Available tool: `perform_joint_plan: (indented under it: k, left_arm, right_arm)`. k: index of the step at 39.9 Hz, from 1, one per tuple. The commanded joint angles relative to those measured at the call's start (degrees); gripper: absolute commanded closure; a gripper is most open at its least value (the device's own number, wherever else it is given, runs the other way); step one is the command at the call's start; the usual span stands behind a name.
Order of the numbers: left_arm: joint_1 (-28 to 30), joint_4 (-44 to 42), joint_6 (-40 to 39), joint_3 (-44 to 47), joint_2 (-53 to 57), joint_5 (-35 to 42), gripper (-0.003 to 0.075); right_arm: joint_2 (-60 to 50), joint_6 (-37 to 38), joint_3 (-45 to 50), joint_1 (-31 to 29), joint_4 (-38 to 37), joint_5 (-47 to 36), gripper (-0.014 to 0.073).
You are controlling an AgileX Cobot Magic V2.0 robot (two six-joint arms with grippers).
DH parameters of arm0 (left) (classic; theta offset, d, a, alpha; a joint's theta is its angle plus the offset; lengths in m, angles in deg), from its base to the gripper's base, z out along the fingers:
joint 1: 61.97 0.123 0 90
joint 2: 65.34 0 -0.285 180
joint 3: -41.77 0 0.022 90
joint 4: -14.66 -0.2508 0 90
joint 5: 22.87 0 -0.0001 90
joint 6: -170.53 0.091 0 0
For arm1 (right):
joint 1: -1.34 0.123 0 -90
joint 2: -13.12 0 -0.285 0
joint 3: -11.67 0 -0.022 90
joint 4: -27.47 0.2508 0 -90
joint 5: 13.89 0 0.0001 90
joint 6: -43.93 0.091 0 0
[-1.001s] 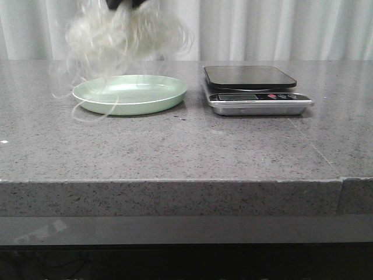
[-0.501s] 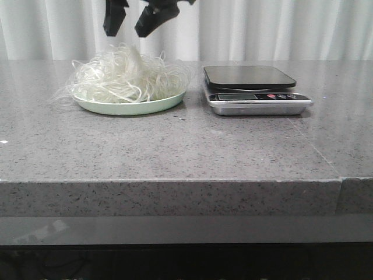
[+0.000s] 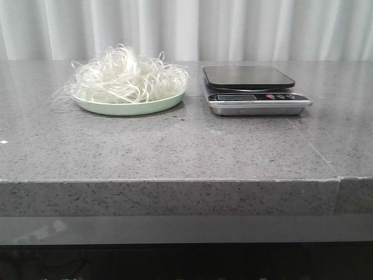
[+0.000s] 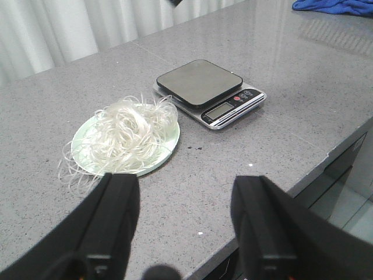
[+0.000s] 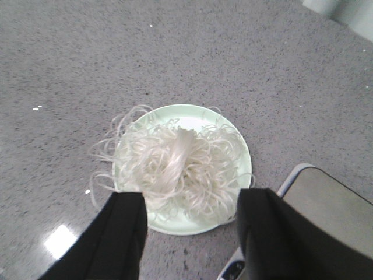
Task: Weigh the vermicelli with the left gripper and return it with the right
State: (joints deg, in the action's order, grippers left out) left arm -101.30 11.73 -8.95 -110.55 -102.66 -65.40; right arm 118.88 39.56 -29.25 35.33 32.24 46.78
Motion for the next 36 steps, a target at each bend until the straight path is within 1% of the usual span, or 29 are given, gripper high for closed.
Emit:
perform_joint_plan:
  k: [1,6,15,26,36]
  left_arm:
    - [-0.2,0.4,-0.5,-1.4,-0.3,4.1,0.0281]
    - [-0.2,0.4,-0.5,-1.4,-0.3,4.1,0.0282]
    - [-0.2,0.4,-0.5,-1.4,-0.3,4.0,0.0282]
    - [-0.2,0.4,-0.5,-1.4,-0.3,4.0,0.0281]
    - [-0.2,0.4,-0.5,-1.4,-0.3,4.0,0.0282]
  right_arm:
    - [-7.6,0.0,3.4,-0.3,-0.3,-3.0,0.0119]
    - [-14.8,0.0,11.9,-0.3,-0.6,-5.6,0.0119]
    - [-28.4,0.9,30.1,-0.3,-3.3,-10.7,0.0119]
    - [-44.4,1.8,48.6,-0.3,-5.3,-11.1,0.0119]
    - [-59.3,2.5,61.6,-0.3,-6.0,-10.7,0.0119]
